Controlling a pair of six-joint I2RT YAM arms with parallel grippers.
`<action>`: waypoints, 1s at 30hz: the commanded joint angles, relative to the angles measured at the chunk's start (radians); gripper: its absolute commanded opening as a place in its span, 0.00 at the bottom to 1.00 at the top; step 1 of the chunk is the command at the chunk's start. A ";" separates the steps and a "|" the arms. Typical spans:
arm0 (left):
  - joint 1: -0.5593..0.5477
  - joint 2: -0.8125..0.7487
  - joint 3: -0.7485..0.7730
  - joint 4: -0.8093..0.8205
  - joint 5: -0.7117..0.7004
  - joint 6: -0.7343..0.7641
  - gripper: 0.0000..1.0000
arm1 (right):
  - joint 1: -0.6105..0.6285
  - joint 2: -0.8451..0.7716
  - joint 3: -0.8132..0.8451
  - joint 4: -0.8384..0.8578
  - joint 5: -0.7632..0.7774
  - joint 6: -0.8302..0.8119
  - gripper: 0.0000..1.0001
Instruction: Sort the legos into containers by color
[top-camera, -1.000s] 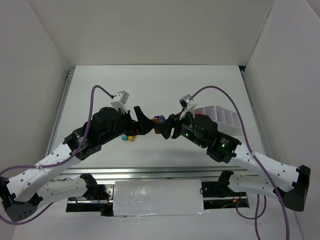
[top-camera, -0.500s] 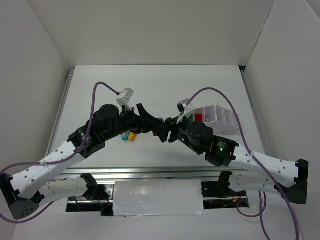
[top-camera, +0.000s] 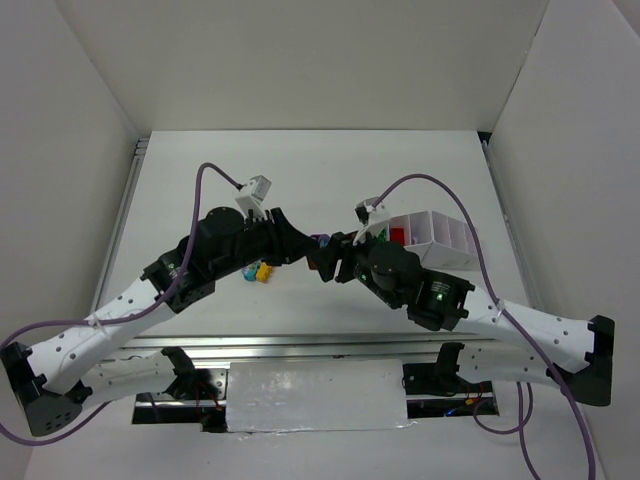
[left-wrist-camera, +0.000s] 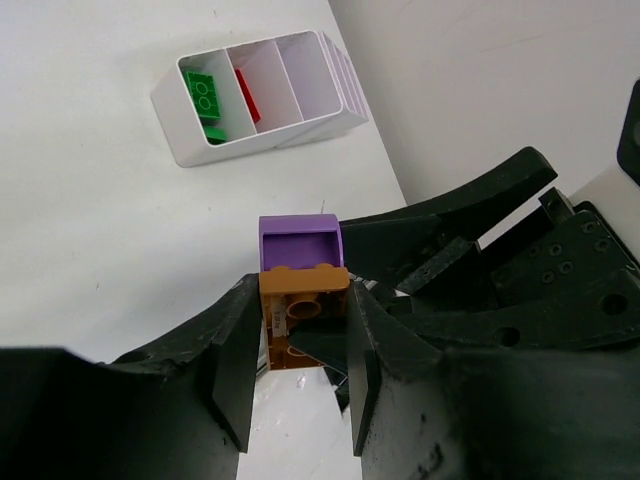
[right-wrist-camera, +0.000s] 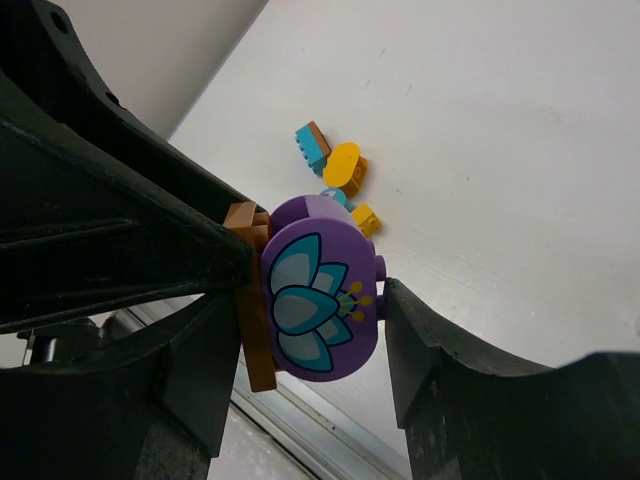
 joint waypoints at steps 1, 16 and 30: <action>-0.017 -0.014 -0.011 0.050 0.068 0.053 0.00 | 0.004 -0.021 0.043 0.057 -0.006 0.024 0.52; -0.010 -0.201 -0.006 0.091 0.360 0.314 0.00 | -0.070 -0.342 0.053 -0.147 -0.609 -0.068 1.00; -0.008 -0.342 -0.095 0.284 0.675 0.309 0.00 | -0.070 -0.264 0.056 0.086 -0.919 -0.045 1.00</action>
